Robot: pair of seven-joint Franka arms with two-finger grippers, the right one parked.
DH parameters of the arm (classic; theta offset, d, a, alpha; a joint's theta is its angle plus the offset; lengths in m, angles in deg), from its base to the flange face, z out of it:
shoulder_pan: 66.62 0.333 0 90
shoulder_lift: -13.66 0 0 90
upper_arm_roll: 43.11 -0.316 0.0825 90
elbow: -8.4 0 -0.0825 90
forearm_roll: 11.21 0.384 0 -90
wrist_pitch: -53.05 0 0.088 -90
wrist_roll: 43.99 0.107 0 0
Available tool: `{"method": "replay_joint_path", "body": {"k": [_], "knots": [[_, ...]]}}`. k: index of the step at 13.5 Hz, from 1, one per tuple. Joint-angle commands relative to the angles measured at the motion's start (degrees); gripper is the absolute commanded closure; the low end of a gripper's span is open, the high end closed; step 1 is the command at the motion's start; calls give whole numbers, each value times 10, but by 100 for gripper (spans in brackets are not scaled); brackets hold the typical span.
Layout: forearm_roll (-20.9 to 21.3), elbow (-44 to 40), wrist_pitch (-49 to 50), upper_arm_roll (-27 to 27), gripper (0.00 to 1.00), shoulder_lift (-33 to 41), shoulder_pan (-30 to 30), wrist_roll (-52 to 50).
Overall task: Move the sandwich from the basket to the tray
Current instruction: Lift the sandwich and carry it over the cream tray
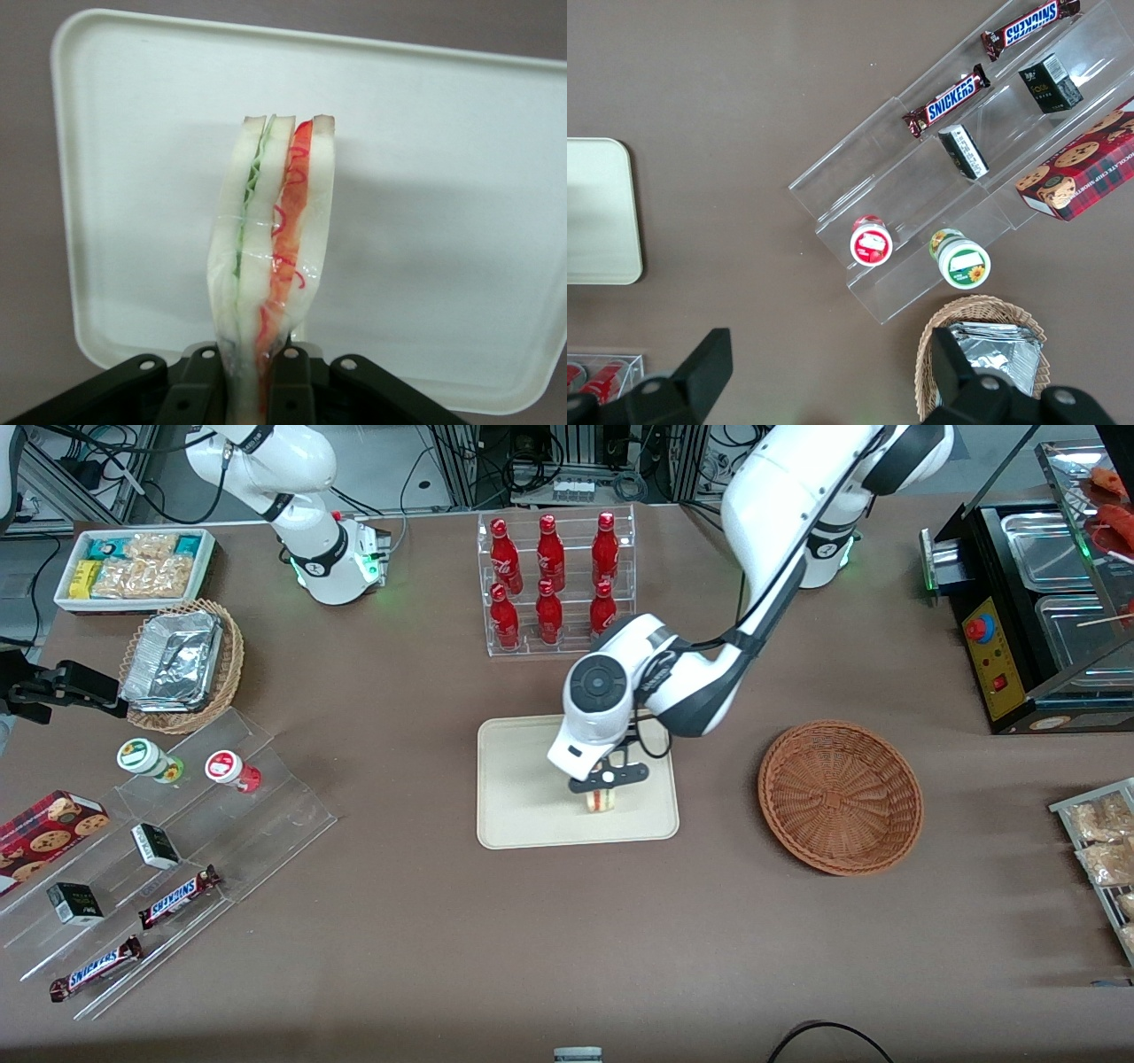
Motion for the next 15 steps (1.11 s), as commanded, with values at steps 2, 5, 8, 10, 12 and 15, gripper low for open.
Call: {"method": "replay_joint_path", "body": {"k": [2, 5, 8, 10, 12, 15], "knots": [[2, -61, 9, -5, 100, -48, -22, 33], [3, -66, 9, -6, 100, -57, -25, 21], [2, -77, 9, -6, 100, -71, -24, -26], [2, -81, 8, -6, 100, -75, -24, -58], [2, -82, 8, -6, 100, -79, -25, -58], [3, -83, 8, -6, 72, -85, -25, -58]]}}
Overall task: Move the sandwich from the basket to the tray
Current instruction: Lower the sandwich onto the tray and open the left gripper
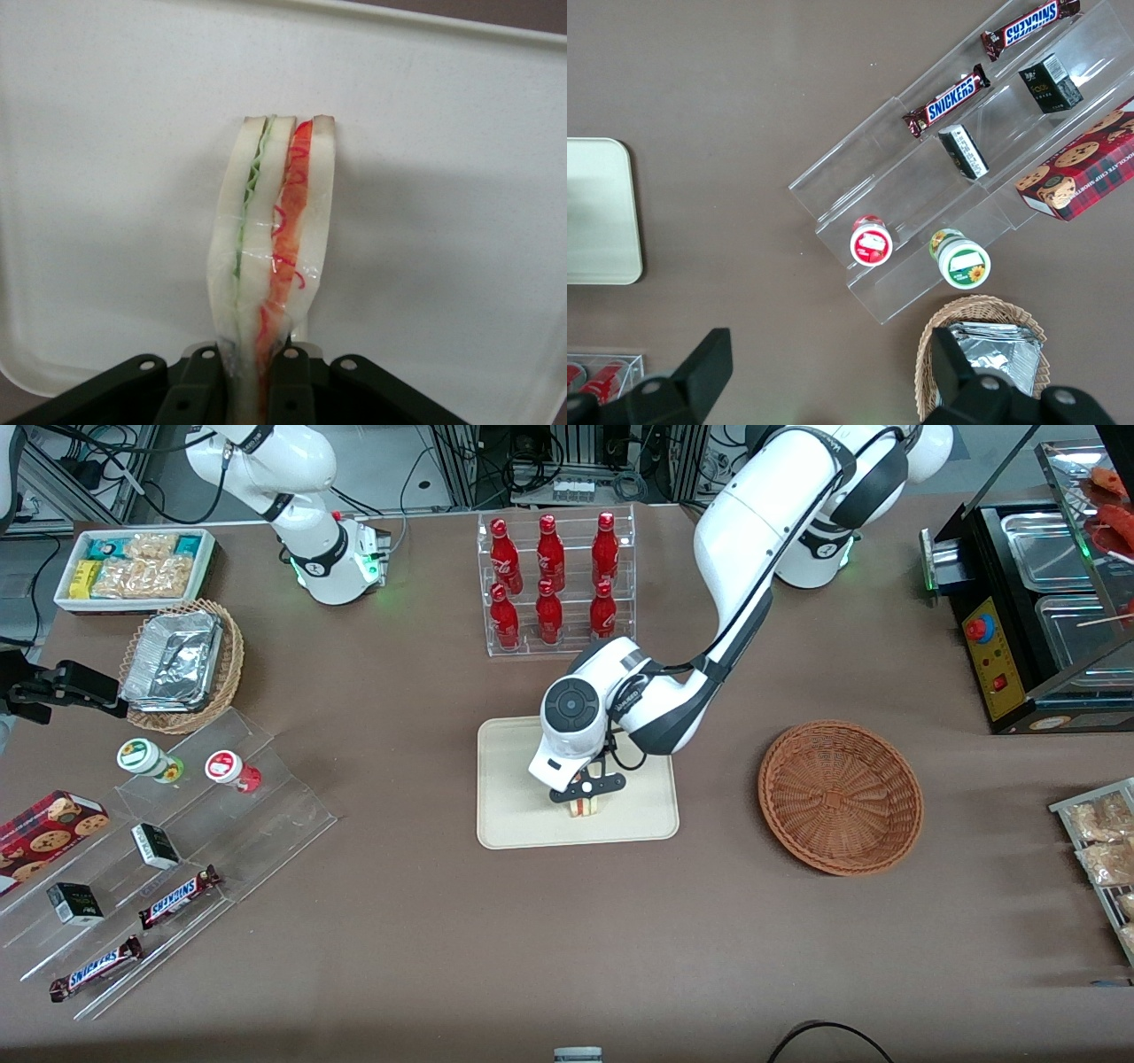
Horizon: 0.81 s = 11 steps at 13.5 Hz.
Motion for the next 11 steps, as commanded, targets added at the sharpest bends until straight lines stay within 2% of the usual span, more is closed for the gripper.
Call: {"method": "replay_joint_path", "body": {"k": [1, 2, 5, 7, 11], "knots": [[3, -23, 1, -4, 15, -17, -8, -15], [3, -22, -10, -4, 0, -17, -8, -15], [1, -22, 5, -3, 0, 0, -3, -14], [1, -28, 43, -2, 0, 27, 0, -9], [1, -92, 153, -2, 0, 50, 2, 4]]}}
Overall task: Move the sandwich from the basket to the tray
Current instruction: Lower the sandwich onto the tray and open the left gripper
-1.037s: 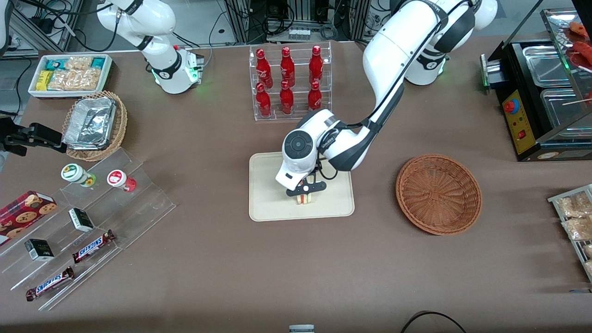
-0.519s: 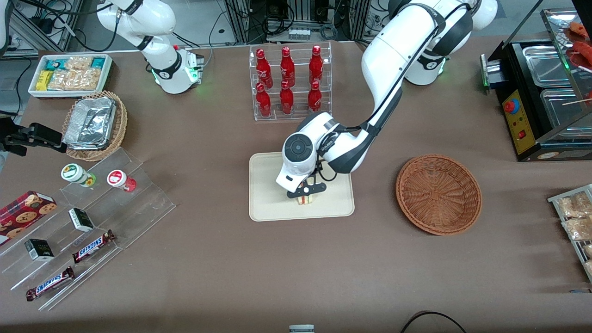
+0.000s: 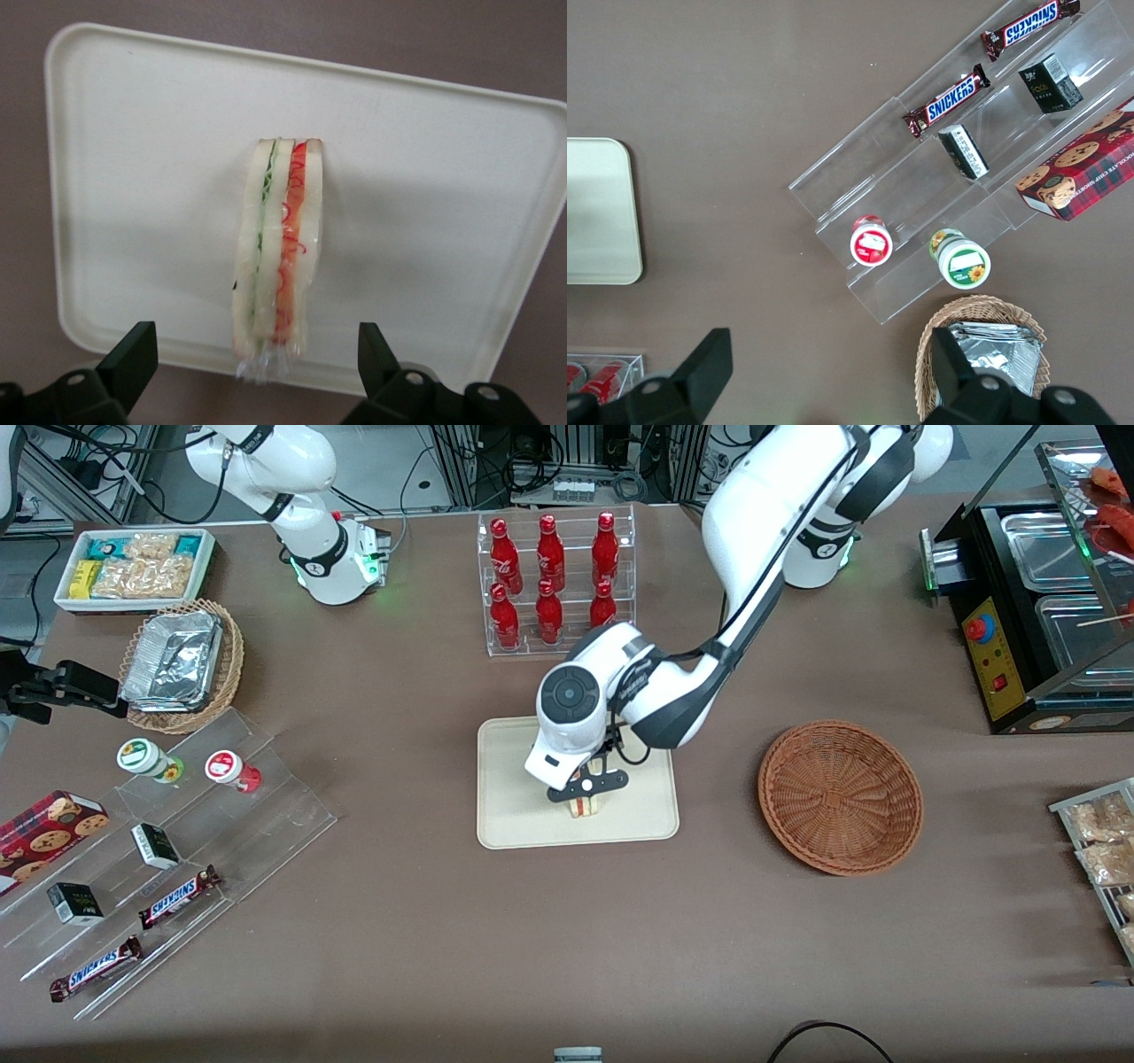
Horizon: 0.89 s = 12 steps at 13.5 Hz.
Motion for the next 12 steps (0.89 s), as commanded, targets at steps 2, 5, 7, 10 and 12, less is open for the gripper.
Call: {"method": "replay_joint_path", "body": {"k": [2, 5, 7, 10, 12], "knots": [[1, -41, 89, -5, 0, 25, -1, 46], [2, -39, 107, -6, 0, 66, 32, 111], [1, -27, 129, -8, 0, 98, 46, 126], [-9, 31, 134, -4, 0, 152, 106, 210], [-29, 69, 145, -5, 0, 192, 154, 293]]}}
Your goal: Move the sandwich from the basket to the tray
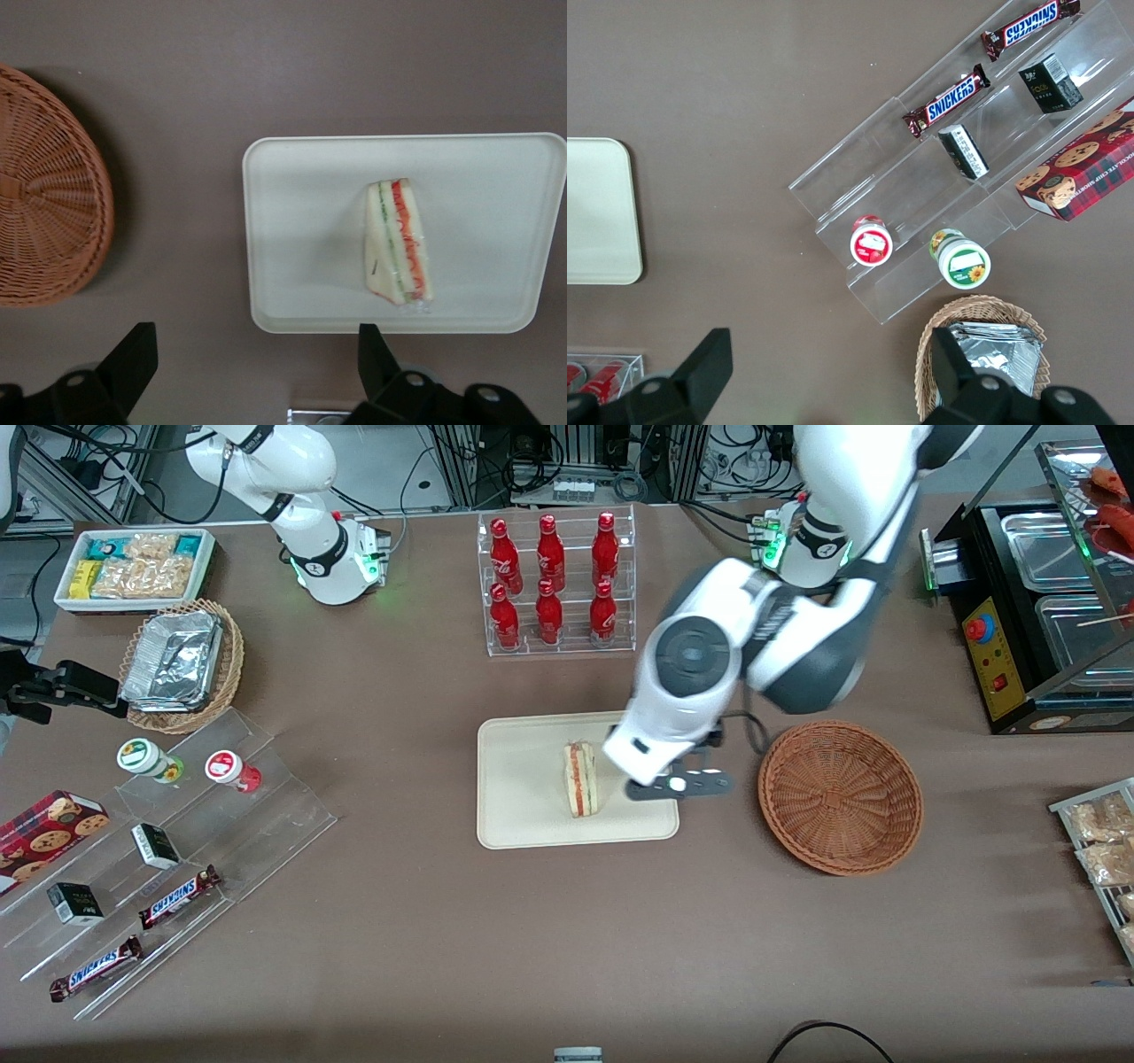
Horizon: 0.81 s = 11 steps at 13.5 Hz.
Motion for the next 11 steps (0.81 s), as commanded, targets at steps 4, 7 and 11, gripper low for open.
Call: {"method": "replay_joint_path", "body": {"k": [4, 7, 11], "knots": [[-37, 93, 63, 5, 0, 102, 118, 174], [-39, 118, 85, 4, 0, 141, 172, 238], [-39, 193, 68, -1, 0, 206, 217, 287]]}}
